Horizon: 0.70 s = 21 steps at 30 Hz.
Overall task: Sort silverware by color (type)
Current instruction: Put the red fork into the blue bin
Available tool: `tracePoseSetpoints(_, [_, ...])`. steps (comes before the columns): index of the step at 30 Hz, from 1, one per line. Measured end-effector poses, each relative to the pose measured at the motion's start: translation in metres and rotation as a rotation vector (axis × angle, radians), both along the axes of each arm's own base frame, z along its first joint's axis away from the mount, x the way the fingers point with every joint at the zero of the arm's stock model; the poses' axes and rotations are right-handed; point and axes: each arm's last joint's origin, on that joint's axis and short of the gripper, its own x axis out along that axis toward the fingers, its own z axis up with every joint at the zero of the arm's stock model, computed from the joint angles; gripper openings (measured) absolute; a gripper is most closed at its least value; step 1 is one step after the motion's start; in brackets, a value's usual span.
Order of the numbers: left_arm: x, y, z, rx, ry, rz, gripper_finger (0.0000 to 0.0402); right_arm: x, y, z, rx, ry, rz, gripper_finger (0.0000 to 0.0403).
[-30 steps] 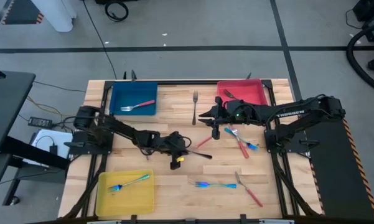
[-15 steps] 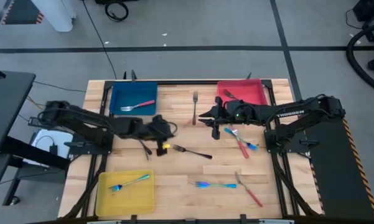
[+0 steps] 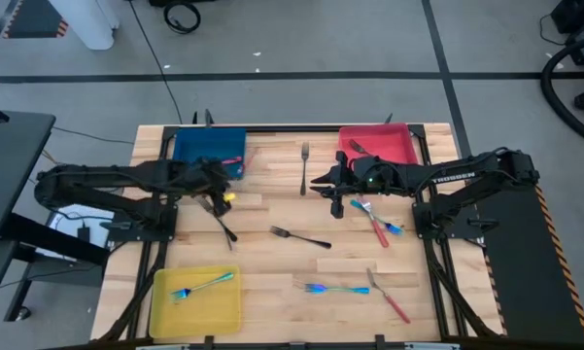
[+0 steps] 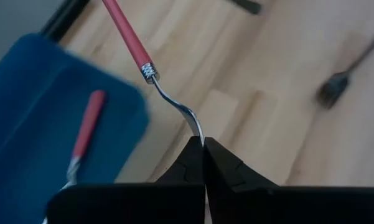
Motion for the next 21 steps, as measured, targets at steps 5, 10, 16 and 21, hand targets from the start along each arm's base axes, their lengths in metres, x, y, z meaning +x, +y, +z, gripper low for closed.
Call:
tracePoseSetpoints(5, [-0.019,0.02,0.001,0.057,0.09,0.127,0.0,0.0,0.0,0.0,-0.005,-0.001,0.002,0.0087])
tracePoseSetpoints(10, [-0.03,0.046,-0.001,0.085,0.166,0.22,0.0001,0.0,0.0,0.001,-0.007,-0.008,0.007,0.0087])
tracePoseSetpoints(16, [-0.038,0.067,-0.004,-0.05,0.137,0.183,0.0001,0.001,0.0,0.004,-0.039,-0.038,0.021,0.0087])
tracePoseSetpoints(21, [-0.04,0.081,-0.011,-0.114,0.156,0.195,0.0001,0.002,0.0,0.004,-0.041,-0.041,0.021,0.0087])
